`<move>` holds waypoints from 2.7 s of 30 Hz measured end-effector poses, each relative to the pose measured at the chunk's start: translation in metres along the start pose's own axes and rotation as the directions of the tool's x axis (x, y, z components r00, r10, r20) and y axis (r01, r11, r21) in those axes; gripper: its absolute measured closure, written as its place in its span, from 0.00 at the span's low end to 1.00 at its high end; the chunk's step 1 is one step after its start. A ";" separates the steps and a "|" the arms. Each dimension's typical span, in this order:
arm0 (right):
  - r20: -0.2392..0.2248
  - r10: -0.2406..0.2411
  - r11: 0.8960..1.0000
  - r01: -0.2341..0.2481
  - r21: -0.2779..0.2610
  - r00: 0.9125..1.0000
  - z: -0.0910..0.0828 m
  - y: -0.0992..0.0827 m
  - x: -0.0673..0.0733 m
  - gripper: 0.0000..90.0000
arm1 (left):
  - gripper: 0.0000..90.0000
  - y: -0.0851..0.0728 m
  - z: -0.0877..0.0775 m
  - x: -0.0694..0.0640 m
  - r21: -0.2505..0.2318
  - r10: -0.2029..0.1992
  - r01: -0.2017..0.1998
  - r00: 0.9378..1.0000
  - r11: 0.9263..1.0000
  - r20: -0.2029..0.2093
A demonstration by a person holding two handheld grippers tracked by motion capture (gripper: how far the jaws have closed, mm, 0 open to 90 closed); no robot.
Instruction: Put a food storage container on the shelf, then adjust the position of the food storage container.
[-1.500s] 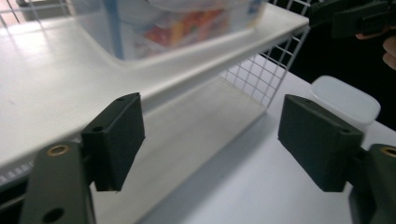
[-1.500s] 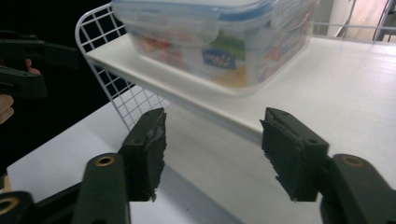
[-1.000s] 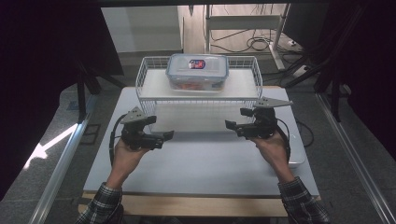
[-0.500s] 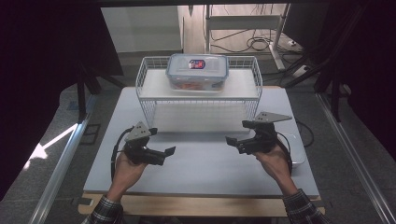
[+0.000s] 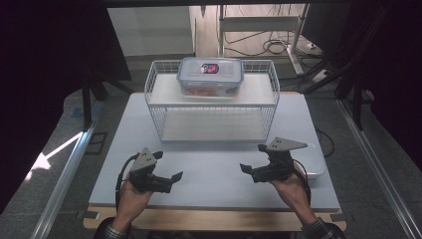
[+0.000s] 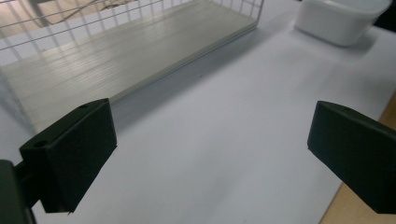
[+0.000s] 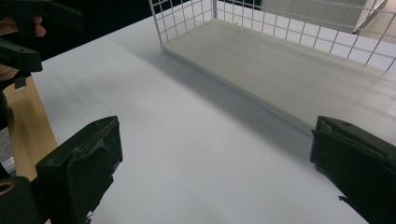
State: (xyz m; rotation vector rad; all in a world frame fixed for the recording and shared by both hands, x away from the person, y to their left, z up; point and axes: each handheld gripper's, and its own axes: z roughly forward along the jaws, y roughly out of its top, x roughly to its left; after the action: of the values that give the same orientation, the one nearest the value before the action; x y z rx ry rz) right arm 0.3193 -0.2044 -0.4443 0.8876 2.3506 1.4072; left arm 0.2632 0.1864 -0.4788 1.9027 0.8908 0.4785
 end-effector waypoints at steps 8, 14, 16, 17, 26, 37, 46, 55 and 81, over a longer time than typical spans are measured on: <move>0.021 -0.013 0.999 0.012 0.031 1.000 0.003 -0.021 0.006 0.03 | 0.01 -0.017 0.002 -0.005 0.045 0.035 -0.033 0.998 0.998 -0.045; 0.049 0.000 0.998 -0.003 0.067 0.999 0.006 -0.032 0.001 0.03 | 0.01 -0.021 0.006 -0.006 0.061 0.054 -0.051 0.997 0.997 -0.058; 0.073 0.007 0.997 -0.013 0.079 0.997 0.006 -0.032 -0.002 0.03 | 0.01 -0.021 0.006 -0.006 0.056 0.054 -0.051 0.997 0.997 -0.058; 0.080 0.011 0.996 -0.017 0.083 0.997 0.006 -0.032 -0.003 0.03 | 0.01 -0.021 0.006 -0.006 0.057 0.053 -0.050 0.997 0.997 -0.058; 0.218 0.040 0.994 -0.060 0.087 0.975 -0.006 -0.029 -0.023 0.06 | 0.01 -0.023 0.008 -0.004 0.065 0.045 -0.042 0.998 0.997 -0.051; 0.349 0.114 0.988 -0.143 0.059 0.930 -0.044 -0.026 -0.063 0.57 | 0.02 -0.024 0.009 -0.002 0.063 0.028 -0.026 0.999 0.998 -0.042; 0.474 0.170 0.976 -0.214 0.041 0.864 -0.078 -0.037 -0.106 0.98 | 0.02 -0.024 0.011 -0.002 0.070 0.028 -0.026 0.999 0.997 -0.034; 0.576 0.211 0.961 -0.275 0.024 0.789 -0.099 -0.052 -0.134 1.00 | 0.02 -0.025 0.012 -0.002 0.075 0.024 -0.022 0.999 0.997 -0.029; 0.497 0.189 0.945 -0.294 0.142 0.847 -0.070 -0.058 -0.117 1.00 | 0.02 -0.026 0.016 -0.003 0.101 0.029 -0.027 0.999 0.995 -0.018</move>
State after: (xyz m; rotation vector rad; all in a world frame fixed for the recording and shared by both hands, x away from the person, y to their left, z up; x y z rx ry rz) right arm 0.3534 -0.3462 -0.4698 1.4505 2.0739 0.8738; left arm 0.2614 0.1824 -0.5094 2.0076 0.9173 0.4771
